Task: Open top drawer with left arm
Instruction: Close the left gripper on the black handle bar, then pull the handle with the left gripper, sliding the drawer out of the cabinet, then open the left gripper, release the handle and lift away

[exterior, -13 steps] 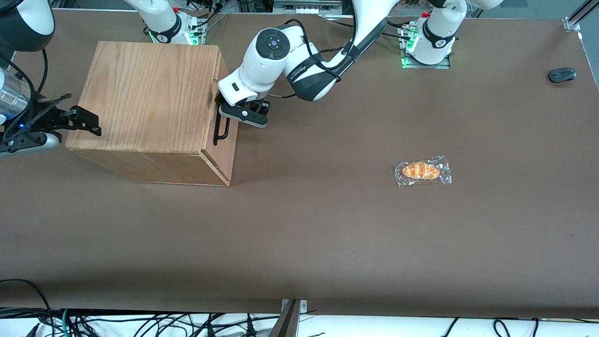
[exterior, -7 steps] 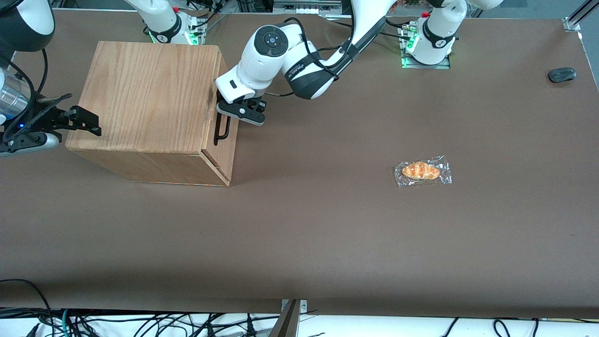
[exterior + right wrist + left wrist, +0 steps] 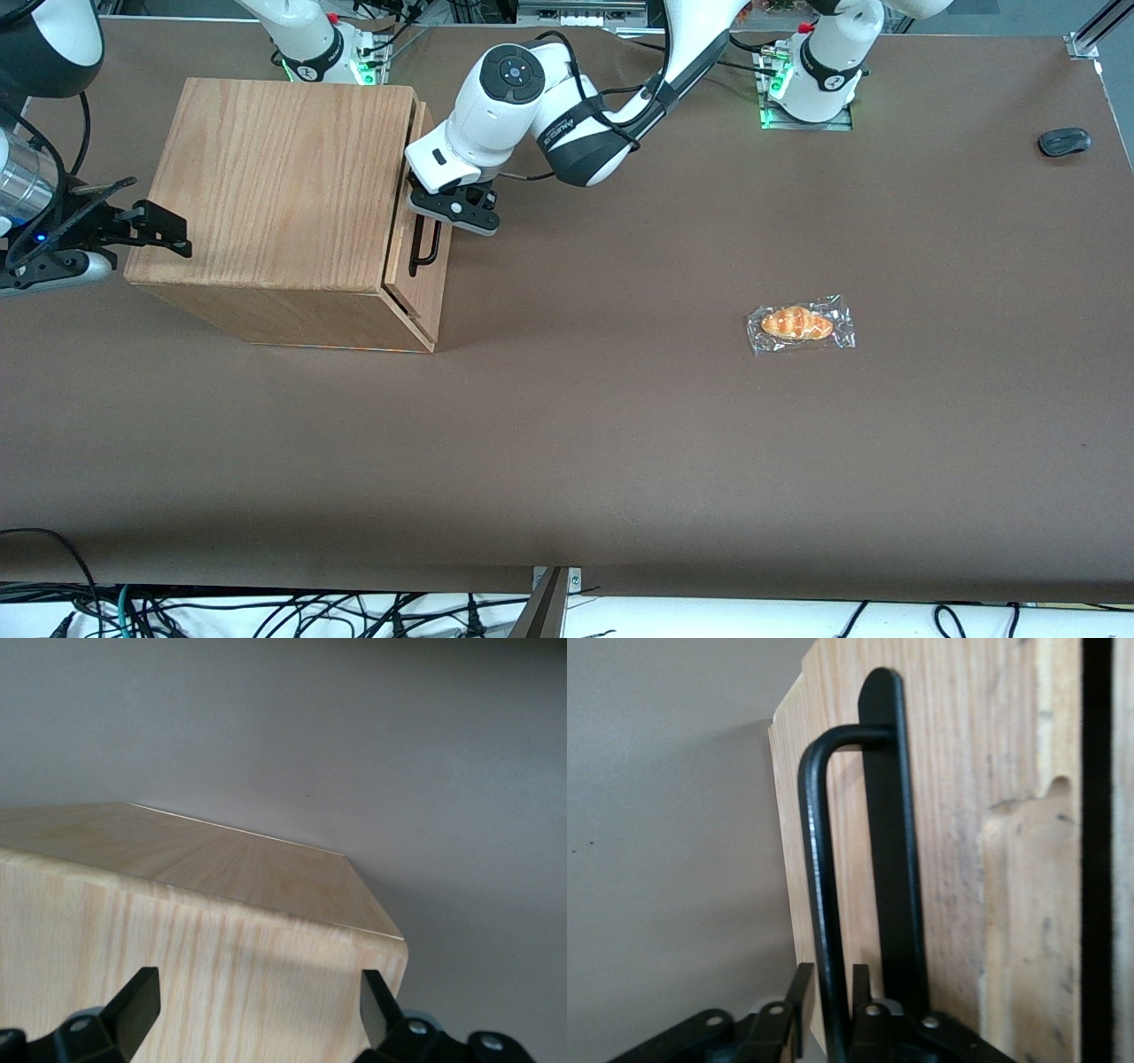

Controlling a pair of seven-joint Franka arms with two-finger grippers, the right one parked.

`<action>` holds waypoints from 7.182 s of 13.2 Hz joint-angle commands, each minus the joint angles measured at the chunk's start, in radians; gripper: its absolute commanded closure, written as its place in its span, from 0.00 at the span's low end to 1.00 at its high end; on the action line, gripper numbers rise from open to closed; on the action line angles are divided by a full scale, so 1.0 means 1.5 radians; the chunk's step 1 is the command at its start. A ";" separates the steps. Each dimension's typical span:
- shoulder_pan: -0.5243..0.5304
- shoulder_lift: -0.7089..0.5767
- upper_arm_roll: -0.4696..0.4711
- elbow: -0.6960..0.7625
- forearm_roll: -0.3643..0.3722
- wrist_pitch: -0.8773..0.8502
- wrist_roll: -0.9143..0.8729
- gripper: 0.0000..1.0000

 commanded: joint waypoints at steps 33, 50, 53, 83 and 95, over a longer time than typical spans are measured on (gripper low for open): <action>0.096 -0.005 0.012 0.000 0.017 -0.114 0.080 0.76; 0.130 -0.008 0.009 -0.001 0.007 -0.147 0.130 0.75; 0.140 -0.008 0.007 -0.001 0.006 -0.156 0.140 0.75; 0.162 -0.034 0.004 0.014 -0.063 -0.208 0.157 0.20; 0.229 -0.063 0.004 0.053 -0.119 -0.307 0.164 0.07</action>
